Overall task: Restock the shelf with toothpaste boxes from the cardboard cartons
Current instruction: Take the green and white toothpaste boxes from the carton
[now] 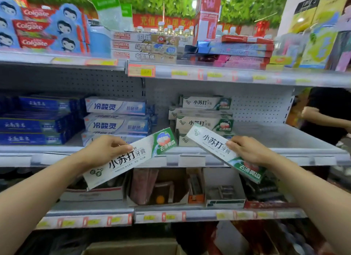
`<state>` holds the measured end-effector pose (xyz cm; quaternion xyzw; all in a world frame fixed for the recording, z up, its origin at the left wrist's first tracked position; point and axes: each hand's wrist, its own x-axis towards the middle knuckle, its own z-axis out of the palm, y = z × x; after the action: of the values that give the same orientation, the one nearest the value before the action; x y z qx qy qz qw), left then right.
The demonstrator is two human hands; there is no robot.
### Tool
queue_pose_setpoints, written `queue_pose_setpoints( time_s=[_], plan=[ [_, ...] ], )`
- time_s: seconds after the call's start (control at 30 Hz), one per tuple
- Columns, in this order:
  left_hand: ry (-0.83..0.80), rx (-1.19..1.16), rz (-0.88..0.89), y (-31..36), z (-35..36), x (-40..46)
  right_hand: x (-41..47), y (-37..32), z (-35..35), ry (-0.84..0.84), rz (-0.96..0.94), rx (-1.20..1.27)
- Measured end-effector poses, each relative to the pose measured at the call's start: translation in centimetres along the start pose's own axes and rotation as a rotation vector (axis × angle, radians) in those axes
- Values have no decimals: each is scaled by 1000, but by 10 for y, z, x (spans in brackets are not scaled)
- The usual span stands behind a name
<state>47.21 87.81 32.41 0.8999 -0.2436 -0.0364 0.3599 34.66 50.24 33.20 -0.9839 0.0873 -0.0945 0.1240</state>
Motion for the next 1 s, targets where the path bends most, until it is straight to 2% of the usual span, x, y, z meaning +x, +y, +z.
queue_pose_setpoints(
  time_s=[0.37,0.67,1.0],
  plan=[
    [51,-33,-68,29,15,54,86,34,14,-128,-231,-39],
    [81,7,-77,45,28,68,115,52,33,-41,-218,-117],
    [98,12,-56,54,32,77,125,45,46,-15,-171,-90]
  ],
)
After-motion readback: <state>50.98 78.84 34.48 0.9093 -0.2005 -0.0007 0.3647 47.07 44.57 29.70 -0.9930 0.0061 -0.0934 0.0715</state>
